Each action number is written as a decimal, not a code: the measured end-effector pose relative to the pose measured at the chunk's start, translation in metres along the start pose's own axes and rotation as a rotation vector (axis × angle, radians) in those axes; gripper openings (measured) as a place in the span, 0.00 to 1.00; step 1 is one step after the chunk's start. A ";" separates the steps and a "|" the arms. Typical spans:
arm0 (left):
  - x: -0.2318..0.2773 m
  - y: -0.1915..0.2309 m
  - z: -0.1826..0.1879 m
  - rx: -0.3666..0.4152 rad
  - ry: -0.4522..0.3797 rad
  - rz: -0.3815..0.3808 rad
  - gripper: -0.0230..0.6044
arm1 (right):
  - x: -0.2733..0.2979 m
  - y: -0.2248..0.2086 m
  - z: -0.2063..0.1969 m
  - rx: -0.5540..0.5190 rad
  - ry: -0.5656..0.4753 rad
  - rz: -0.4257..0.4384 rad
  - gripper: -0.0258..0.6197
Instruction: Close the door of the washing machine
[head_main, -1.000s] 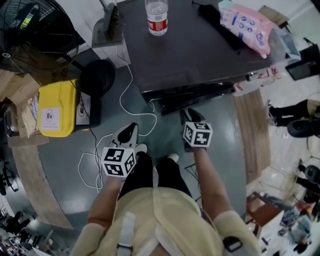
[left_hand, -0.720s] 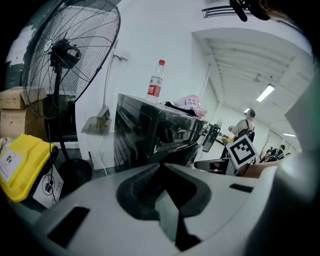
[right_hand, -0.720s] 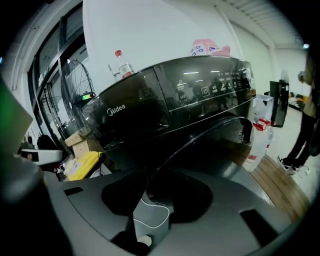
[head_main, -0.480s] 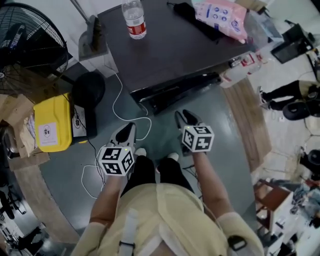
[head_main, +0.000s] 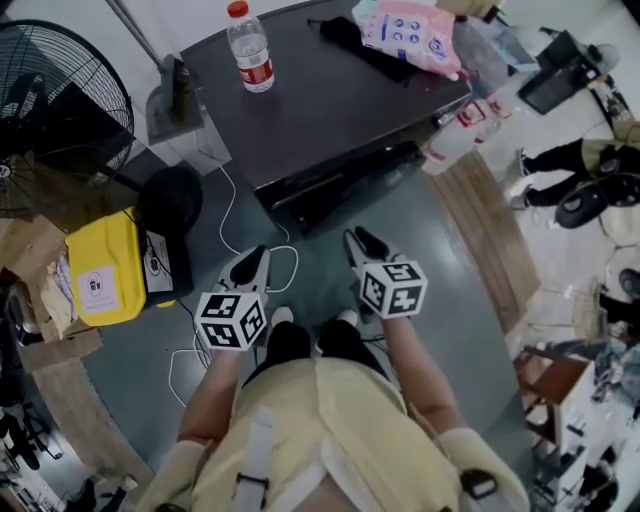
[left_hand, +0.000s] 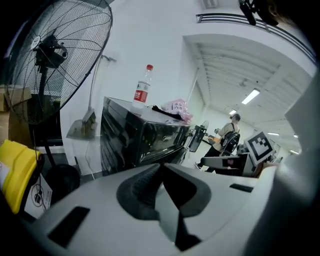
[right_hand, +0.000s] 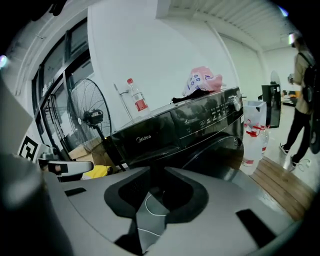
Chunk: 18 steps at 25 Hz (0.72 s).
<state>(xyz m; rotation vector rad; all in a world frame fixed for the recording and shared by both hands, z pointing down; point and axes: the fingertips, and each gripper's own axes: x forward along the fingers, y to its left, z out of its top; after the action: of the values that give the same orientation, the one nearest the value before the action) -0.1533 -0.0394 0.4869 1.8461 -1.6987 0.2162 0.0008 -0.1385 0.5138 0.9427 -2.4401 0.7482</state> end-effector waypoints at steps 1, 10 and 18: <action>-0.001 -0.001 0.000 0.002 0.001 -0.006 0.07 | -0.004 0.002 0.001 0.001 -0.009 -0.008 0.16; -0.008 -0.005 0.005 0.010 0.000 -0.065 0.07 | -0.032 0.019 0.004 0.009 -0.060 -0.072 0.05; -0.013 -0.006 0.012 0.016 -0.012 -0.089 0.07 | -0.048 0.028 0.010 -0.003 -0.085 -0.102 0.05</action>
<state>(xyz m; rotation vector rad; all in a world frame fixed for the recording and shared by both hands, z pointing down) -0.1530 -0.0348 0.4682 1.9340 -1.6226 0.1832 0.0119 -0.1045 0.4708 1.1095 -2.4432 0.6817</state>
